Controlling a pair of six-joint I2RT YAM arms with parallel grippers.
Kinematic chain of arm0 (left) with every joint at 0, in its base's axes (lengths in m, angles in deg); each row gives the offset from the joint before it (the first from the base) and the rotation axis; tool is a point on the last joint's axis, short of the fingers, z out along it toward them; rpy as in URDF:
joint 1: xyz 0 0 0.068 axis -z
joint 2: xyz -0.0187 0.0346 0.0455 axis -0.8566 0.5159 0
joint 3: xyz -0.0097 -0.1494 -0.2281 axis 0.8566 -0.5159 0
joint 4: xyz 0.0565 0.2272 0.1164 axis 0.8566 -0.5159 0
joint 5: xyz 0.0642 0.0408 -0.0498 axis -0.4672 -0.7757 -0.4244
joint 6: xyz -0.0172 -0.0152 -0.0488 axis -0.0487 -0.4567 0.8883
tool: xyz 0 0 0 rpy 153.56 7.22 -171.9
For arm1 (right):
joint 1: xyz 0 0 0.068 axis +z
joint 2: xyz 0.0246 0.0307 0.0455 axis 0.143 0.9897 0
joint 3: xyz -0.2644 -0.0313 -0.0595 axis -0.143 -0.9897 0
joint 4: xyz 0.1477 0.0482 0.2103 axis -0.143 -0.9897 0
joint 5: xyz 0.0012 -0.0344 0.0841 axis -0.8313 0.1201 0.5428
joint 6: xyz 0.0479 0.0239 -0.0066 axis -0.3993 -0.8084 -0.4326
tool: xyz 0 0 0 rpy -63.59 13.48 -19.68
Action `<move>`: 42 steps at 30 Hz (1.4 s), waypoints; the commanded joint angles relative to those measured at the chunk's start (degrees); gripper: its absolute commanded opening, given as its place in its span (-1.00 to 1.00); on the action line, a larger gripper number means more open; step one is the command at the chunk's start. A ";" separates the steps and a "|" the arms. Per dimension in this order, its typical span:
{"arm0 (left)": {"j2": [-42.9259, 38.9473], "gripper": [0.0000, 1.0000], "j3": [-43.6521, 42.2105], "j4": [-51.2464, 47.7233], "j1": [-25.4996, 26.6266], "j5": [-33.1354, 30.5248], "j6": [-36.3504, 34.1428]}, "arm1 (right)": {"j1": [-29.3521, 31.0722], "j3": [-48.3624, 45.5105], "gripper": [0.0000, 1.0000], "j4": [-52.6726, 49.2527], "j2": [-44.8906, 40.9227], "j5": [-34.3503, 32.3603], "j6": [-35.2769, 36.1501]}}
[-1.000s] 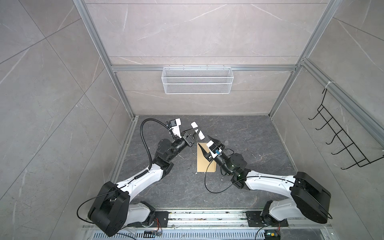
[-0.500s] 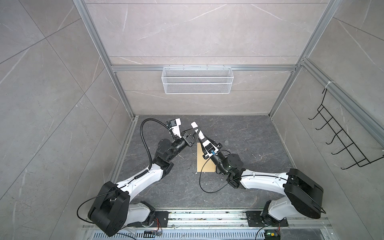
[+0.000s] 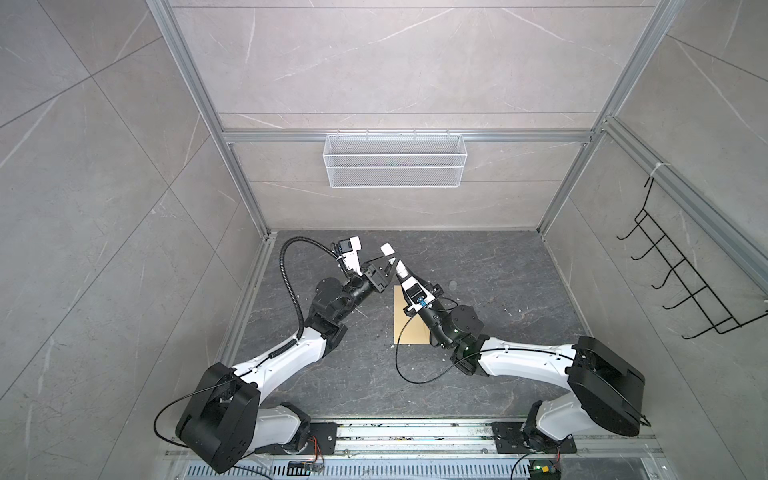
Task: Place the letter into the envelope and seal it
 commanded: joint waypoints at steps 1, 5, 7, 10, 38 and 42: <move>-1.05 -1.00 0.12 3.72 0.14 -0.22 -0.65 | 0.15 1.80 -0.84 -1.26 0.41 -1.00 -1.36; -0.94 -1.00 0.14 3.97 0.10 0.39 -1.51 | 0.16 1.96 -1.00 -2.89 -1.31 0.51 -8.91; -0.83 -1.00 0.10 4.72 0.12 0.81 -2.17 | -0.03 2.04 -1.00 -4.34 -2.84 2.90 -15.08; -0.61 -1.00 -0.08 6.11 0.05 1.52 -2.89 | -1.31 2.79 -1.00 -8.42 -5.26 7.47 -27.61; -6.62 -1.00 0.05 -6.82 0.06 6.71 -22.18 | -11.20 1.92 0.28 -17.42 -13.73 28.65 -41.12; -9.42 -1.00 0.98 -15.01 0.06 6.93 -32.55 | -11.27 4.33 0.53 -31.83 -18.35 24.99 -35.59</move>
